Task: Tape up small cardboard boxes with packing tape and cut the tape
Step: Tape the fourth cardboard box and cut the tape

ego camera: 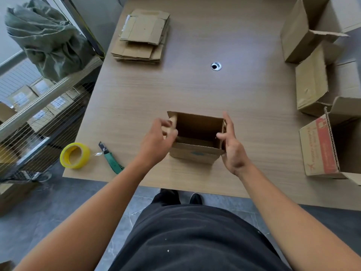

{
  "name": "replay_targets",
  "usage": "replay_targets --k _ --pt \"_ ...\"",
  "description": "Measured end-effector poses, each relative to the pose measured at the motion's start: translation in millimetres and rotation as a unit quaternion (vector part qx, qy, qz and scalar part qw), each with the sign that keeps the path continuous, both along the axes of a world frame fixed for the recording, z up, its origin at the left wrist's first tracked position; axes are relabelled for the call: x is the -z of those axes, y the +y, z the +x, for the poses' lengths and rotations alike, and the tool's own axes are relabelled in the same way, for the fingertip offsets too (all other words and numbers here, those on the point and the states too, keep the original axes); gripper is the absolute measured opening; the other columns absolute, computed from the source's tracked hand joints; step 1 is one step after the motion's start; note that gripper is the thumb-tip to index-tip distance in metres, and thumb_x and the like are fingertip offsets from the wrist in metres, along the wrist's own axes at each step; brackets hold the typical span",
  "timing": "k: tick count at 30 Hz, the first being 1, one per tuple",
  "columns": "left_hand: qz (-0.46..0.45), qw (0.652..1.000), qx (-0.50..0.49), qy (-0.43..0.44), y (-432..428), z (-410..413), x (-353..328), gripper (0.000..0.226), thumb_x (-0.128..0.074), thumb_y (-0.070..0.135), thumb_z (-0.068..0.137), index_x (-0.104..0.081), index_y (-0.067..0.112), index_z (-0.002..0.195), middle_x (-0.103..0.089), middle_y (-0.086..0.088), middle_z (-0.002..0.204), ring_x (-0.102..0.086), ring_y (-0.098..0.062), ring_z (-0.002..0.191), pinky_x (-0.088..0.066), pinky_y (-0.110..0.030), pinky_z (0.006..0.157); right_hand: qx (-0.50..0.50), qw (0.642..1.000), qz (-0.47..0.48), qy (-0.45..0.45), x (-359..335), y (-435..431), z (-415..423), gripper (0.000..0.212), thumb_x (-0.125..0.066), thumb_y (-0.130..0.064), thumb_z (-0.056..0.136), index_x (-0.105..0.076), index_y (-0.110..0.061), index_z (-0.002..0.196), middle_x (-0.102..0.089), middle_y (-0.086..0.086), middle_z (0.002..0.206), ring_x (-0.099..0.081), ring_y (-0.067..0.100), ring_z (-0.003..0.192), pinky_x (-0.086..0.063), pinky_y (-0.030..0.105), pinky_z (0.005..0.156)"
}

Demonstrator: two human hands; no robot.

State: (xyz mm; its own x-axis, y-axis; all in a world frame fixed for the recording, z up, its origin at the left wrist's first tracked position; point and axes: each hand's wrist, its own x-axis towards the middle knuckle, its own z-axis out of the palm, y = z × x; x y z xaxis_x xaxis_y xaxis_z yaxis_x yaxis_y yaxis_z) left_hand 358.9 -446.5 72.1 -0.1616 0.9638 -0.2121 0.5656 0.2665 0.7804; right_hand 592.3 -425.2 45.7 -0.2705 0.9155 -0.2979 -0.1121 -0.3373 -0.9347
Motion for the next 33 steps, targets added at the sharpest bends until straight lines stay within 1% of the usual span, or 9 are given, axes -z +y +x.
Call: replay_targets --k 7,10,12,15,20,24,26,29,33 --pt "0.016 0.999 -0.010 -0.040 21.6 -15.8 18.2 0.041 -0.067 0.018 0.094 -0.044 0.033 0.125 -0.048 0.004 0.119 -0.060 -0.015 0.084 -0.053 -0.025 0.071 -0.020 1.000 -0.002 0.018 10.6 21.1 4.5 0.077 -0.058 -0.008 0.096 -0.036 -0.072 0.134 -0.017 -0.006 0.167 -0.018 0.017 0.154 -0.020 0.048 0.125" --pt "0.019 0.997 0.004 -0.075 28.7 -11.7 18.7 0.067 -0.064 0.008 0.090 -0.032 0.047 0.134 -0.034 0.009 0.136 -0.059 -0.013 0.104 -0.057 -0.033 0.083 0.003 1.000 -0.023 0.020 18.0 27.6 1.6 0.071 -0.055 0.010 0.094 -0.051 -0.049 0.133 -0.055 0.008 0.140 -0.056 0.030 0.127 -0.048 0.040 0.107" --pt "0.028 0.991 0.031 -0.130 29.9 -8.4 24.9 0.048 -0.058 0.006 0.091 -0.046 0.041 0.123 -0.045 0.009 0.139 -0.055 -0.017 0.120 -0.054 -0.041 0.092 0.026 0.998 -0.048 0.036 21.5 29.9 -2.4 0.058 -0.052 0.013 0.093 -0.060 -0.035 0.126 -0.064 0.009 0.119 -0.067 0.025 0.098 -0.059 0.032 0.080" --pt "0.041 0.977 0.052 -0.204 19.3 -8.4 36.1 0.017 -0.061 0.036 0.090 -0.060 0.022 0.100 -0.060 0.008 0.133 -0.059 -0.003 0.118 -0.048 -0.019 0.092 0.087 0.984 -0.115 0.106 26.0 30.7 -4.4 0.051 -0.044 0.013 0.093 -0.071 -0.028 0.103 -0.068 0.004 0.104 -0.067 0.022 0.085 -0.059 0.032 0.065" --pt "0.127 0.987 -0.078 -0.059 20.2 -3.4 59.5 0.032 -0.062 0.044 0.093 -0.058 0.017 0.078 -0.068 0.012 0.094 -0.062 0.002 0.088 -0.045 -0.010 0.071 0.044 0.981 -0.086 0.169 36.0 21.2 1.5 0.043 -0.037 -0.013 0.083 -0.071 -0.010 0.110 -0.063 0.007 0.129 -0.056 0.022 0.123 -0.051 0.035 0.096" --pt "0.075 0.991 -0.104 -0.024 35.2 3.8 65.2 0.026 -0.067 0.045 0.092 -0.052 0.024 0.086 -0.062 0.008 0.085 -0.056 -0.001 0.079 -0.040 -0.007 0.063 -0.049 0.982 0.142 -0.113 46.5 1.9 6.0 0.046 -0.053 -0.042 0.090 -0.056 -0.023 0.132 -0.049 0.007 0.138 -0.046 0.020 0.133 -0.038 0.042 0.114" --pt "0.030 0.990 -0.114 -0.081 32.4 5.5 63.1 0.031 -0.068 0.047 0.092 -0.048 0.028 0.106 -0.057 0.010 0.101 -0.056 -0.001 0.088 -0.042 -0.007 0.067 -0.028 0.964 0.190 -0.185 53.0 -4.9 6.3 0.042 -0.057 -0.039 0.094 -0.052 -0.030 0.135 -0.048 0.003 0.137 -0.046 0.017 0.132 -0.036 0.046 0.116" --pt "-0.117 0.943 -0.157 -0.270 14.3 5.5 63.8 0.063 -0.064 0.064 0.088 -0.044 0.022 0.131 -0.058 0.001 0.120 -0.063 -0.012 0.096 -0.053 -0.024 0.068 0.024 0.996 0.042 -0.074 50.1 -12.5 1.4 0.047 -0.055 -0.028 0.099 -0.044 -0.047 0.141 -0.043 -0.006 0.144 -0.043 0.011 0.131 -0.031 0.043 0.120" --pt "-0.225 0.878 -0.133 -0.401 -9.8 1.8 73.3 0.062 -0.054 0.071 0.089 -0.061 0.022 0.128 -0.072 0.000 0.104 -0.071 -0.015 0.084 -0.055 -0.027 0.060 -0.006 0.994 -0.088 -0.059 51.7 -13.2 -6.4 0.054 -0.057 -0.046 0.093 -0.040 -0.046 0.145 -0.037 -0.012 0.156 -0.036 0.011 0.142 -0.023 0.043 0.117"
